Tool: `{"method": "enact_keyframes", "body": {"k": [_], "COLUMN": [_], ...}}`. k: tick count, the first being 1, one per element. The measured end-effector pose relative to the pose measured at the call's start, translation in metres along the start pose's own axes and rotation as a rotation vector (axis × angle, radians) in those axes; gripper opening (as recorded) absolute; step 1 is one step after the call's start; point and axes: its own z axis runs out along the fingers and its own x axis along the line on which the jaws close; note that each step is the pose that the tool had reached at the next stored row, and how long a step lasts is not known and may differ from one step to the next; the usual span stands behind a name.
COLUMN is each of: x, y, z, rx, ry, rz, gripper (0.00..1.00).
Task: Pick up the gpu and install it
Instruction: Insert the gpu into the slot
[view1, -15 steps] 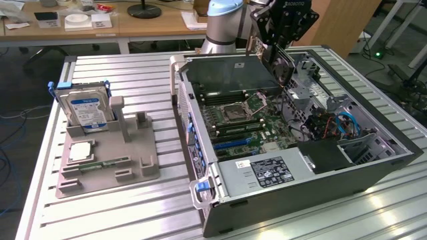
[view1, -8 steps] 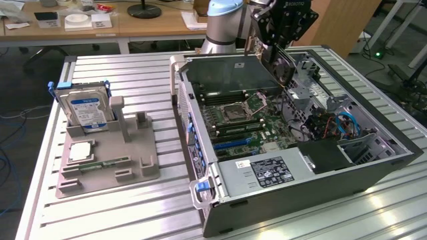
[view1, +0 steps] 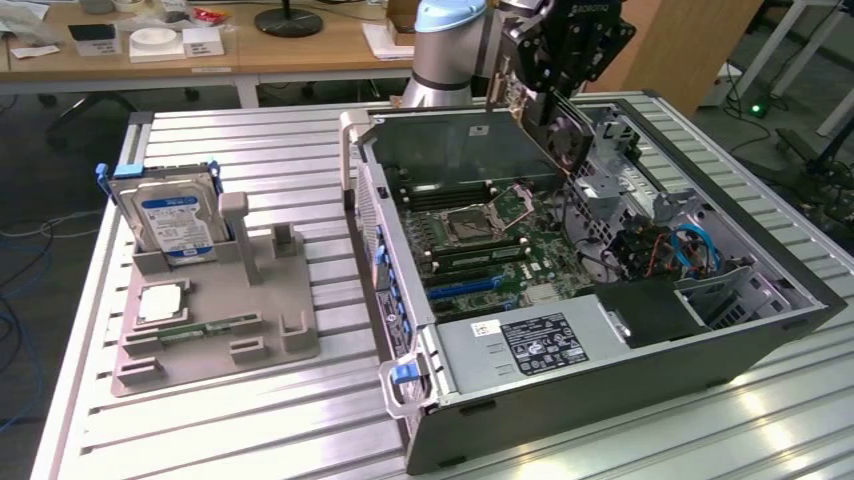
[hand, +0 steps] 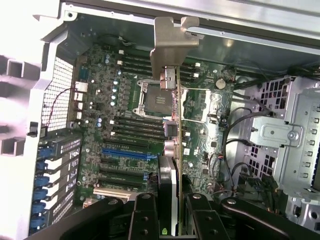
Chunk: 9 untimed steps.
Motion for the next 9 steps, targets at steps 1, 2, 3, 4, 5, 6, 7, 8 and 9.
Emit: {"method": "enact_keyframes", "body": {"k": [1,2,3,4,5,6,7,8,9], "x": [0.0,0.0,0.0001,0.0001,0.0001,0.0001,0.0002,0.0002,0.0002], "y": [-0.0001,-0.0001,-0.0003,-0.0005,-0.0008,-0.001,-0.0012,-0.0014,-0.0017], "z": [0.0,0.0,0.0,0.0,-0.0001,0.0,0.0,0.0,0.0], "rx": [-0.0002,-0.0003,-0.0005,-0.0007,-0.0008,-0.001,-0.0011,-0.0013,-0.0014], "ry": [0.0001,0.0003,0.0004,0.0005,0.0006,0.0007,0.0008,0.0008,0.001], "rz": [-0.006,-0.012,-0.018,-0.023,-0.029,-0.034,-0.039,-0.044,-0.049], "gripper": [0.27,0.27,0.27,0.27,0.27,0.27,0.27,0.27,0.27]}}
